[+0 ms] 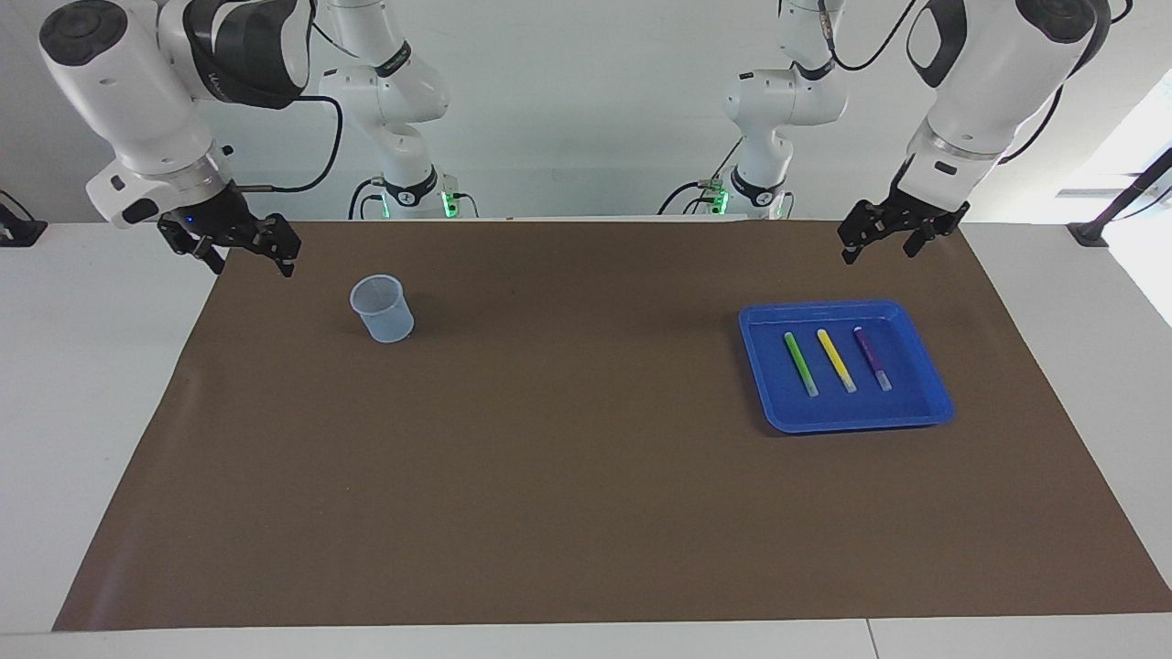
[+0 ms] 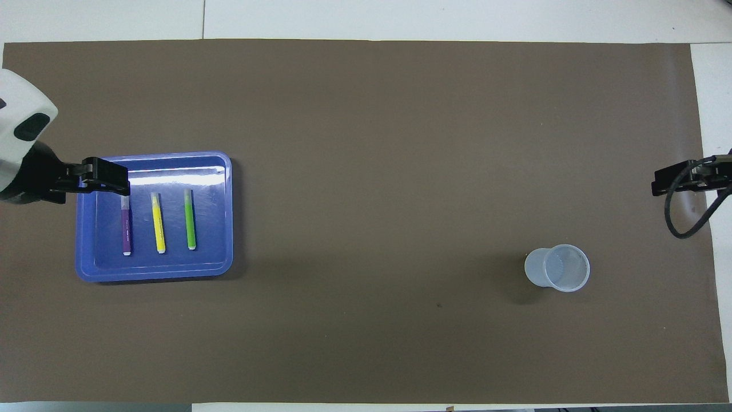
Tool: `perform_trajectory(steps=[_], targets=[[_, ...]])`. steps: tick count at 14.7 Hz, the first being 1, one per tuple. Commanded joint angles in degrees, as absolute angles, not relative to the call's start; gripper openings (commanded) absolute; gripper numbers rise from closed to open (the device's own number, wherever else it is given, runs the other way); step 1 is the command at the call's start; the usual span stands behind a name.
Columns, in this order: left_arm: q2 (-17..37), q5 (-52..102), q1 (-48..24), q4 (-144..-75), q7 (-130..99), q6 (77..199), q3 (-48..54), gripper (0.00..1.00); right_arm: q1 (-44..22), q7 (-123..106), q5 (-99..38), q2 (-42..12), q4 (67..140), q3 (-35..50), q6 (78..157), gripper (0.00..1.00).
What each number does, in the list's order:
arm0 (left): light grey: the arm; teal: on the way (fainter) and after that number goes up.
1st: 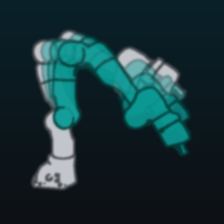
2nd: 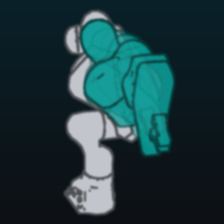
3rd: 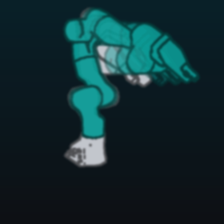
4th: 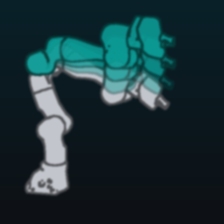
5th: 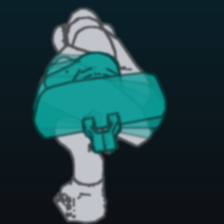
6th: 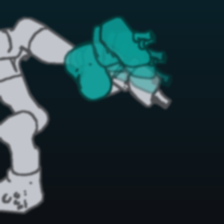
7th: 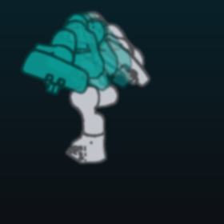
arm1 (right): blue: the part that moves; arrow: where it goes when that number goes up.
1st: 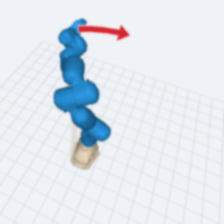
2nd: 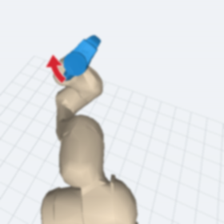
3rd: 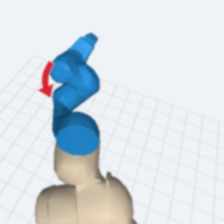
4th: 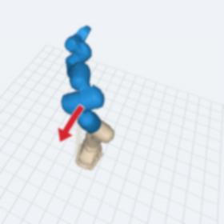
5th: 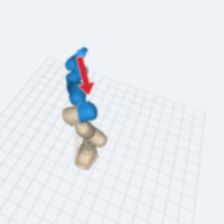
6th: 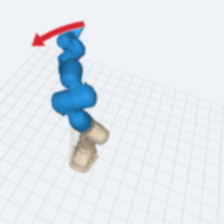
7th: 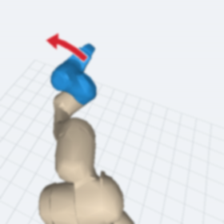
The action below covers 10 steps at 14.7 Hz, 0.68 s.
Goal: Right arm passes pens to left for tray arrangement
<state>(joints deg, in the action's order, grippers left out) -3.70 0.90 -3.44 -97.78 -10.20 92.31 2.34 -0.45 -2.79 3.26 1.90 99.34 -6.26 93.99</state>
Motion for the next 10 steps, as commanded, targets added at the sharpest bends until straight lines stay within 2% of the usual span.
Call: perform_trajectory(steps=[1, 10], targets=[[-4.57, 1.14, -3.17, -98.53, -10.02, 93.43, 2.02, 1.0, -0.26, -3.52, 2.55, 3.16, 100.63, -6.24, 94.75, 1.0], [-4.57, 1.05, -3.87, -99.05, -10.81, 95.27, 2.46, 1.0, -0.26, -3.52, 2.55, 3.16, 100.63, -6.24, 94.75, 1.0]])
